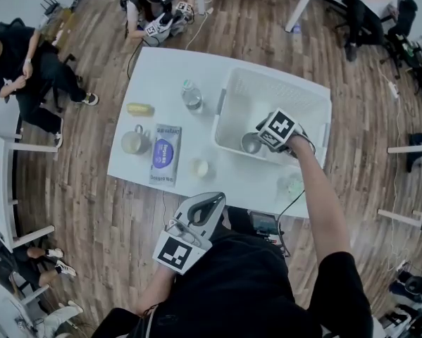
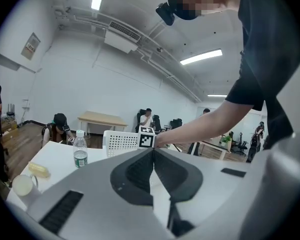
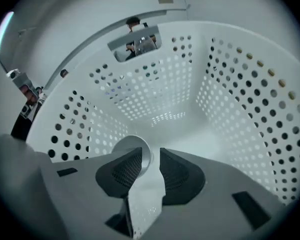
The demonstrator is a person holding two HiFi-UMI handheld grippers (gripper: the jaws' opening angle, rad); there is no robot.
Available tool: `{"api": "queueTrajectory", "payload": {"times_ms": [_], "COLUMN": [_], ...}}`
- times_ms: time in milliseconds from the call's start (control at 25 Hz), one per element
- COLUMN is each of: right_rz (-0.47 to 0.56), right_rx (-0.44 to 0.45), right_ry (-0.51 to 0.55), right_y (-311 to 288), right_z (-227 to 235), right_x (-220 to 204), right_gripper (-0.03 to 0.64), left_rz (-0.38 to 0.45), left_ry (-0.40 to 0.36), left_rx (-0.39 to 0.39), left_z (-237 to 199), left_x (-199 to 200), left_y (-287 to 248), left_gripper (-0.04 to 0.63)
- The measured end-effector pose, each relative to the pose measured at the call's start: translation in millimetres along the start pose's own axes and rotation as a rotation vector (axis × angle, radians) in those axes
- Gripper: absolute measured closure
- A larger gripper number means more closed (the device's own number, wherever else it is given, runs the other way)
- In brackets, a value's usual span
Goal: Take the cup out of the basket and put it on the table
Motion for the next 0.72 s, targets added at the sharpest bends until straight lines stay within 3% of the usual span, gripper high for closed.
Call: {"api": "queueTrajectory", "payload": {"times_ms": [160, 280, 720], "right_rz": [-0.042, -0.038, 0.072], "right_rx": [0.001, -0.007, -0.067], "right_ry": [-0.029, -0.047, -0.115], "right_y": [-19.0, -22.3, 14.6], "right_z": [7.4, 11.4, 15.3], "right_x": [-4.4, -3.8, -0.4], "right_gripper": [0.506, 0.573, 0.580], "left_rz": [-0.015, -0.023, -0.016], "left_ry": [0.015, 0.011, -0.025], "left_rx": [0.033, 0.041, -0.030], "left_z": [-8.4, -13.6, -11.7], "left_x": [-0.3, -2.0, -0.1], "left_y": [11.0, 15.1, 5.2], "left_gripper": [0.584, 0.584, 0.584]}}
Point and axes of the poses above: the fingertips, and each gripper's own axes: y backward along the fingers, z to its right, x out of its top, the point moved 9 cm from there along y, backward along the fingers, and after that the axes turned 1 degree about -y, right-handed, at the moved point
